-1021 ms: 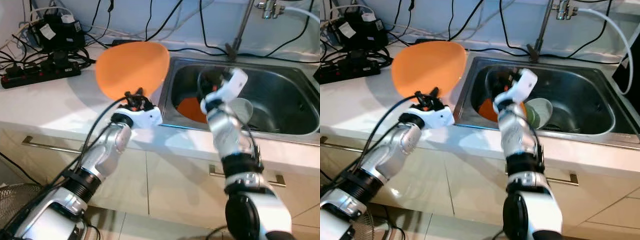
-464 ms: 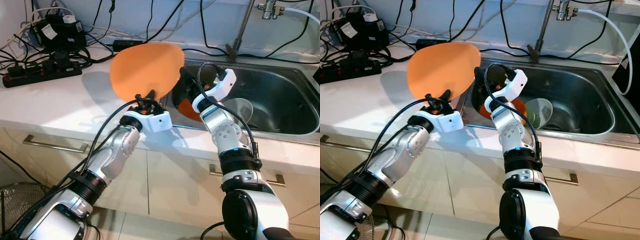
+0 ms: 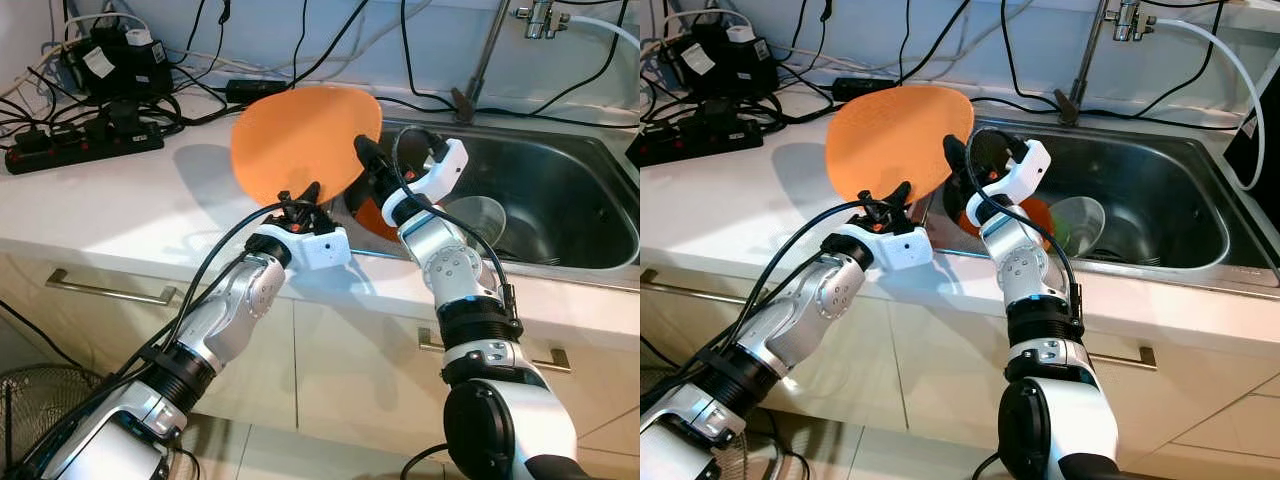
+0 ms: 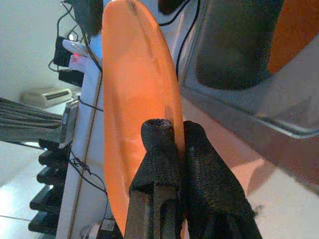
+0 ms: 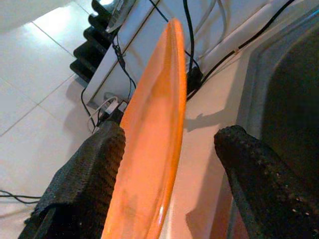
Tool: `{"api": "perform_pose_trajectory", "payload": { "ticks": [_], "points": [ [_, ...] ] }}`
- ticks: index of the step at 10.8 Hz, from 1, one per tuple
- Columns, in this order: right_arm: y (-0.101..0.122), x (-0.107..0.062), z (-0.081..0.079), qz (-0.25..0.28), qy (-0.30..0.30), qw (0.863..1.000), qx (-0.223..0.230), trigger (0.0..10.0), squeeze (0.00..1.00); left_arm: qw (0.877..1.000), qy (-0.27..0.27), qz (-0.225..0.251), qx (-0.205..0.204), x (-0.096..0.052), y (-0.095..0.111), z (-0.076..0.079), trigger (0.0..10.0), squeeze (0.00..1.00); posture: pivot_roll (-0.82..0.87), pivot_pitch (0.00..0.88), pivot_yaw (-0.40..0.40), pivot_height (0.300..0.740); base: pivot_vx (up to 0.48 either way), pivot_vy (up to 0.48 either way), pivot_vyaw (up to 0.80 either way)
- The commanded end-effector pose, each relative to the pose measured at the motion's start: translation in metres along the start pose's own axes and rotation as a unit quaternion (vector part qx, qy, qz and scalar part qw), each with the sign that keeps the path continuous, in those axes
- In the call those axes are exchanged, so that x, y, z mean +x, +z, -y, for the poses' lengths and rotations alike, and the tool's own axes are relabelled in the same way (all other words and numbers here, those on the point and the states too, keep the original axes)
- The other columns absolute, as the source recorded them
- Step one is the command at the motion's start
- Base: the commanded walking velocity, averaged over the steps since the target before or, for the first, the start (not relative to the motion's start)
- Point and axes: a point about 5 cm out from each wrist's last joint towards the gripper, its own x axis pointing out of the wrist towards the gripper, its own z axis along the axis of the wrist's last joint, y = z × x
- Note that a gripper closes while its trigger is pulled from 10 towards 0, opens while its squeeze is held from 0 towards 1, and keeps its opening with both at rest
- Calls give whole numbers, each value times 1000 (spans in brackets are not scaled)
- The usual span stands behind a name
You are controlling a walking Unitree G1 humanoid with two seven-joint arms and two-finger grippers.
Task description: Kitchen organization
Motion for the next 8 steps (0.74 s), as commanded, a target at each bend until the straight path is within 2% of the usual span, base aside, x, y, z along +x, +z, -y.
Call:
{"api": "perform_pose_trajectory", "payload": {
  "ticks": [1, 3, 4, 5, 8],
  "points": [
    [3, 4, -9, -1, 17, 1000, -4, 10000, 0, 1000, 11, 27, 7, 0, 11, -5, 10000, 0, 241, 0, -40, 740, 0, 0, 0],
    [4, 5, -8, 0, 14, 1000, -11, 10000, 0, 999, 4, 35, 7, -2, 13, -3, 10000, 0, 243, 0, -42, 740, 0, 0, 0],
    [6, 5, -8, 3, 14, 1000, -12, 8863, 0, 999, 2, 36, 8, -3, 13, -2, 10000, 0, 244, 0, -42, 740, 0, 0, 0],
    [7, 6, -8, 6, 11, 1000, -12, 0, 0, 999, 2, 36, 8, -4, 12, -3, 10000, 0, 243, 0, -43, 740, 0, 0, 0],
    [10, 6, -4, 9, 1, 1000, -18, 0, 0, 999, -7, 38, 12, -4, 12, -1, 10000, 0, 242, 0, -44, 740, 0, 0, 0]
  ]
}}
